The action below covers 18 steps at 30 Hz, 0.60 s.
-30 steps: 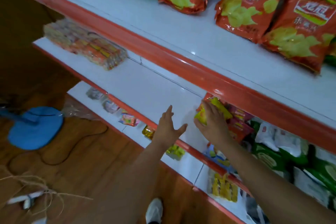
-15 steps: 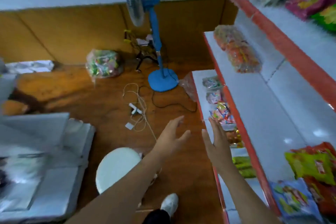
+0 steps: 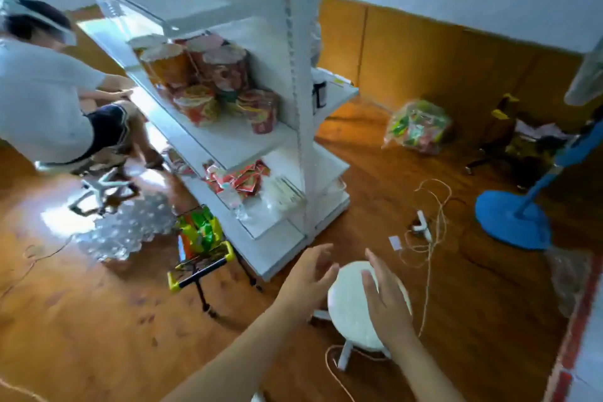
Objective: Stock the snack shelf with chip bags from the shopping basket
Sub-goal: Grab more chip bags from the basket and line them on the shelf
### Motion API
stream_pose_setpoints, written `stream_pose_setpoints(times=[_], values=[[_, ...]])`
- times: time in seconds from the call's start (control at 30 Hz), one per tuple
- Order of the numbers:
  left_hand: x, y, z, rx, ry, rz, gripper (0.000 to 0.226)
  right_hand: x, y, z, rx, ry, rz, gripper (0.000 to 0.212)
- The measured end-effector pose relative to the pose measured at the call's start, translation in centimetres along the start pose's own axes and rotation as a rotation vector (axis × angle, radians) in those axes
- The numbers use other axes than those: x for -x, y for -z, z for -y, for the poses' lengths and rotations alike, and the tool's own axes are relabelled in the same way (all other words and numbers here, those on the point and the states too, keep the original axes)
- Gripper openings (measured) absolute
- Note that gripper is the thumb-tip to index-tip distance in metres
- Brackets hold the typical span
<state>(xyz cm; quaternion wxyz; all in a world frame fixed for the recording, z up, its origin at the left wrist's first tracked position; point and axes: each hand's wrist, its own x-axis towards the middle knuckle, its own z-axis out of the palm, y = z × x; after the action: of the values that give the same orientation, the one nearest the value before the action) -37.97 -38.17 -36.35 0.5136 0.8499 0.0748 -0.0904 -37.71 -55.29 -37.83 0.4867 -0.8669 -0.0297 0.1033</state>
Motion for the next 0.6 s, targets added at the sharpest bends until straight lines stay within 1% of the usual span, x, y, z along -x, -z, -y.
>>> stream_pose_setpoints(times=[0.1, 0.2, 0.3, 0.43, 0.5, 0.6], values=[[-0.3, 8.3, 5.6, 0.008, 0.072, -0.107, 0.040, -3.8, -7.6, 4.9, 0.000, 0.039, 0.154, 0.058], [-0.8, 15.9, 11.4, 0.021, 0.177, -0.200, 0.041, -7.2, -15.1, 8.8, 0.030, 0.063, 0.263, 0.062], [-0.8, 22.3, 16.5, 0.061, 0.276, -0.278, 0.041, -9.8, -21.4, 12.0, 0.059, 0.042, 0.359, 0.065], [-0.8, 28.5, 21.9, 0.125, 0.403, -0.387, 0.040, -13.0, -28.0, 15.3, 0.085, -0.006, 0.436, 0.071], [-1.3, 30.6, 24.4, 0.145, 0.459, -0.412, 0.040, -14.8, -30.9, 16.1, 0.109, -0.022, 0.477, 0.072], [-3.2, 32.8, 28.3, 0.165, 0.529, -0.438, 0.042, -18.0, -35.2, 16.4, 0.156, -0.057, 0.537, 0.068]])
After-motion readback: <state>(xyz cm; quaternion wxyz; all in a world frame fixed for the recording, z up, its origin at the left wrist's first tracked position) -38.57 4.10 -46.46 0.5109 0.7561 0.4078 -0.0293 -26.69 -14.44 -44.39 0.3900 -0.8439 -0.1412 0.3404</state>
